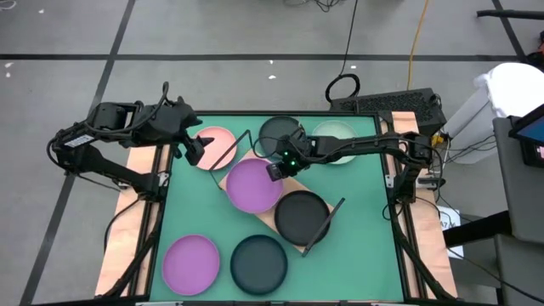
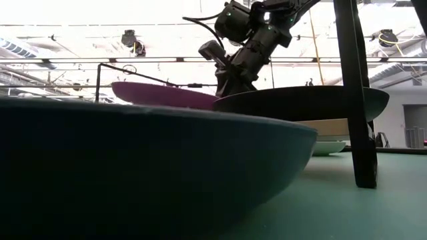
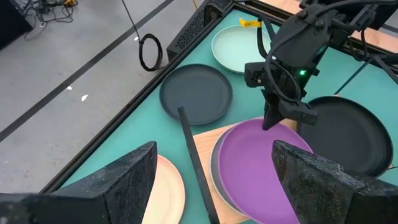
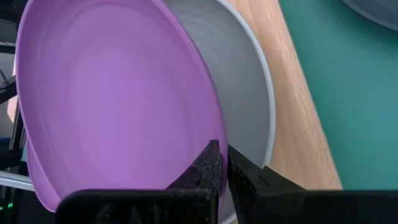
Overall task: Place and stack plates onto a shelf
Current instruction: Stack the violet plate on the gray plate on the shelf
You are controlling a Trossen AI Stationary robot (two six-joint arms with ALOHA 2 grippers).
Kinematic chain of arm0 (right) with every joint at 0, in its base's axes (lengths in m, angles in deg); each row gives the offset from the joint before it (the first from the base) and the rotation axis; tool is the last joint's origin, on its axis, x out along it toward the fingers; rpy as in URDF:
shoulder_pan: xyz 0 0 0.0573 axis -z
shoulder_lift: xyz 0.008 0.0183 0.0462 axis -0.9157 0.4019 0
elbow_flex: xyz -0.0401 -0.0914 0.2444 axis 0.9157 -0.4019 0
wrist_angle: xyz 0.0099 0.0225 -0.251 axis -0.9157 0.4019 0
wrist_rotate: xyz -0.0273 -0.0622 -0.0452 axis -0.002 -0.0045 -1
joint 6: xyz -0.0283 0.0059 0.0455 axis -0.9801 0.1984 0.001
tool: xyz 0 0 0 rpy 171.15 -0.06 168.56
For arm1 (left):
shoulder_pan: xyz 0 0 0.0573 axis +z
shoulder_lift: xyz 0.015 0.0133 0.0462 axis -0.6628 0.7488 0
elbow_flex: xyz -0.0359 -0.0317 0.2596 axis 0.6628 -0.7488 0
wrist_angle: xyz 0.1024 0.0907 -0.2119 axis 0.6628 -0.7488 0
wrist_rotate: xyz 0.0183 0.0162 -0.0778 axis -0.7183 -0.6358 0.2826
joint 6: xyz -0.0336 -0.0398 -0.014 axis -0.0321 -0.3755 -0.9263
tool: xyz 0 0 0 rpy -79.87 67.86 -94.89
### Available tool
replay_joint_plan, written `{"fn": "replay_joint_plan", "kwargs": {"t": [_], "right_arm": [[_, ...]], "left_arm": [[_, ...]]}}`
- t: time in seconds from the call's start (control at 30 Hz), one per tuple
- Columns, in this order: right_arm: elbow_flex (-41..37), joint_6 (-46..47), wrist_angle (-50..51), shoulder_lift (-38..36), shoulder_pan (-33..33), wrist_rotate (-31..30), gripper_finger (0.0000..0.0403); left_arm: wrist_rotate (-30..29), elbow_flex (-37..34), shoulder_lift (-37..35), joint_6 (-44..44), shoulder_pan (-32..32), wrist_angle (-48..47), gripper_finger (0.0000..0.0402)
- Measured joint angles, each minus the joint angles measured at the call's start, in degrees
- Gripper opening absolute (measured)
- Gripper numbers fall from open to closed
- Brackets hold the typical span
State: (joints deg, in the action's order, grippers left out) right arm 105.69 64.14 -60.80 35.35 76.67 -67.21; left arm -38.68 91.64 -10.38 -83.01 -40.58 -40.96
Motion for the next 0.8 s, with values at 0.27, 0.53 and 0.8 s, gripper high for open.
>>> {"fn": "replay_joint_plan", "kwargs": {"t": [0.27,0.53,0.8], "right_arm": [[-0.24,-0.46,-0.08,-0.01,0.02,-0.42,0.0006],[-0.24,-0.54,0.25,-0.01,0.02,-1.75,0.0006],[-0.24,-0.62,0.4,0.0,0.09,-1.49,0.0007]], "left_arm": [[0.02,0.0,0.0,0.01,0.0,0.0,0.0321],[0.02,0.0,0.0,0.02,0.0,0.0,0.0321],[0.02,-0.01,0.0,0.0,0.0,0.0,0.0321]]}}
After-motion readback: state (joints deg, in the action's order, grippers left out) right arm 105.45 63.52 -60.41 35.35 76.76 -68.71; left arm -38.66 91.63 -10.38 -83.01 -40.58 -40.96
